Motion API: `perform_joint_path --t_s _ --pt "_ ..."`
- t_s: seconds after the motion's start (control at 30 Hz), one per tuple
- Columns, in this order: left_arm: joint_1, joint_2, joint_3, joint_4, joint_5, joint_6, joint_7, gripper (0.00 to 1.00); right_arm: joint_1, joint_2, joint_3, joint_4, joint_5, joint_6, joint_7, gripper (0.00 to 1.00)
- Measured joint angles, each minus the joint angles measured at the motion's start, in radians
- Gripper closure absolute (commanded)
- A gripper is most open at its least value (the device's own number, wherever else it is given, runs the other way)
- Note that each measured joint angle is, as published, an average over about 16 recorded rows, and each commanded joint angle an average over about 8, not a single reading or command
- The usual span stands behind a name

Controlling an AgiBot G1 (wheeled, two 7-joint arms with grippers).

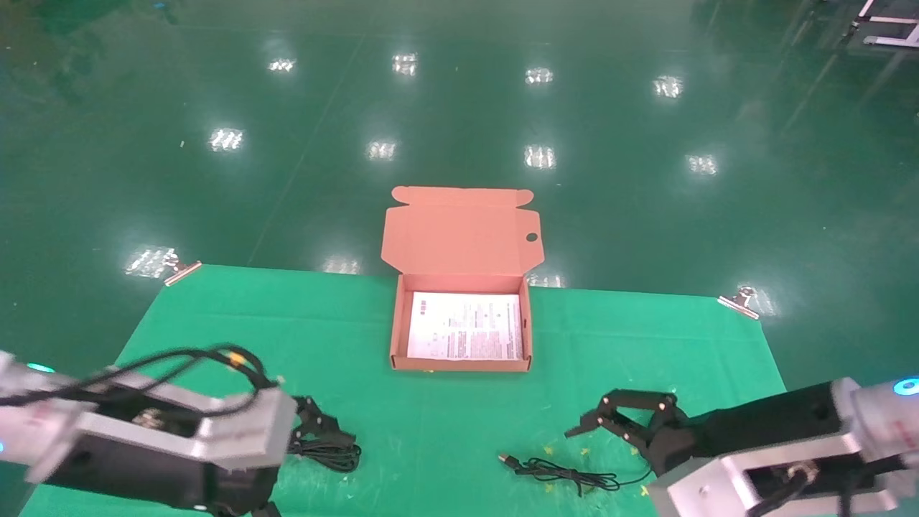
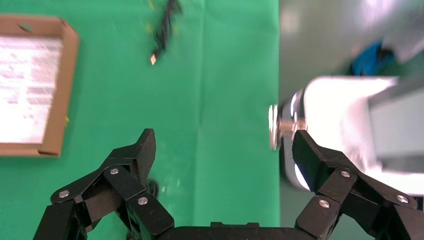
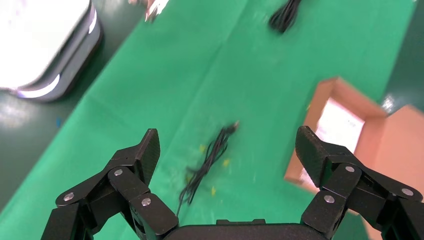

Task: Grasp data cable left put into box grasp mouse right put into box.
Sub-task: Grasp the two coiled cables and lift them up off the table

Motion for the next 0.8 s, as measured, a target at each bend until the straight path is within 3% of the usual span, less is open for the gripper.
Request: perform_joint_path --t_s 0.37,0.8 --pt "-0.092 0.127 0.174 0.057 0.268 -0.025 0.029 0.00 -0.010 -0.061 -0.117 0.001 -0.232 0.093 -0.059 0.00" --pt "-0.077 0.244 0.272 0.135 0.495 -0.136 -0.019 0.00 -0.079 -0.131 -0.174 -0.012 -0.430 0.223 0.027 0.00"
